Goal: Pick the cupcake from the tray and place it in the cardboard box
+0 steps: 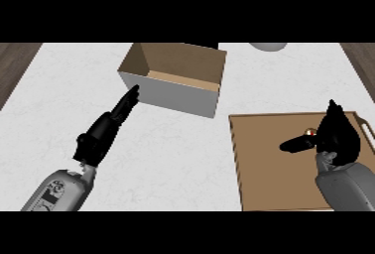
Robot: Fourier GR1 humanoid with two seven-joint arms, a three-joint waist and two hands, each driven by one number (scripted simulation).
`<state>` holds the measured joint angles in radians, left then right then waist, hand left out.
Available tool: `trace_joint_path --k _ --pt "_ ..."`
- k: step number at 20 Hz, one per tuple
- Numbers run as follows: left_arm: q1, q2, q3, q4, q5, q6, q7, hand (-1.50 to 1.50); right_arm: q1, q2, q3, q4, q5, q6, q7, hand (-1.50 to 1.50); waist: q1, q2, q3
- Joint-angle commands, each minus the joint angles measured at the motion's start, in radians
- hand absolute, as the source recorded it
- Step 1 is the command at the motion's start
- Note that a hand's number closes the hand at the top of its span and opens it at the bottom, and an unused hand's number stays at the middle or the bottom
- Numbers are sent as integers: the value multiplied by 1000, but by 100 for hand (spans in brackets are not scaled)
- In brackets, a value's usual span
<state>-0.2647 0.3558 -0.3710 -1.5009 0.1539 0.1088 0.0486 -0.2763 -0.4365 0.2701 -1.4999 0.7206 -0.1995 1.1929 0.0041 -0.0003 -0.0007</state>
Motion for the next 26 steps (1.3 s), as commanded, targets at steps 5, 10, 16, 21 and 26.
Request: trace_joint_path --k 5,10,16,21,26 --pt "-6 -32 58 28 -20 -29 -4 0 18 83 -49 43 105 4 77 -150 -5 1 0" --pt "26 -21 64 -4 -31 -65 4 0 -33 108 -94 64 118 104 100 -150 -2 0 0" --pt "11 -72 72 49 -74 -67 -27 0 23 155 -149 119 95 82 -15 -150 -6 1 1" --pt "34 -46 119 30 -68 -122 -25 0 9 188 -164 102 140 137 27 -150 -5 0 0" --pt "11 -81 143 -45 -94 -110 59 0 -53 192 -244 242 133 119 -79 -150 -1 0 1"
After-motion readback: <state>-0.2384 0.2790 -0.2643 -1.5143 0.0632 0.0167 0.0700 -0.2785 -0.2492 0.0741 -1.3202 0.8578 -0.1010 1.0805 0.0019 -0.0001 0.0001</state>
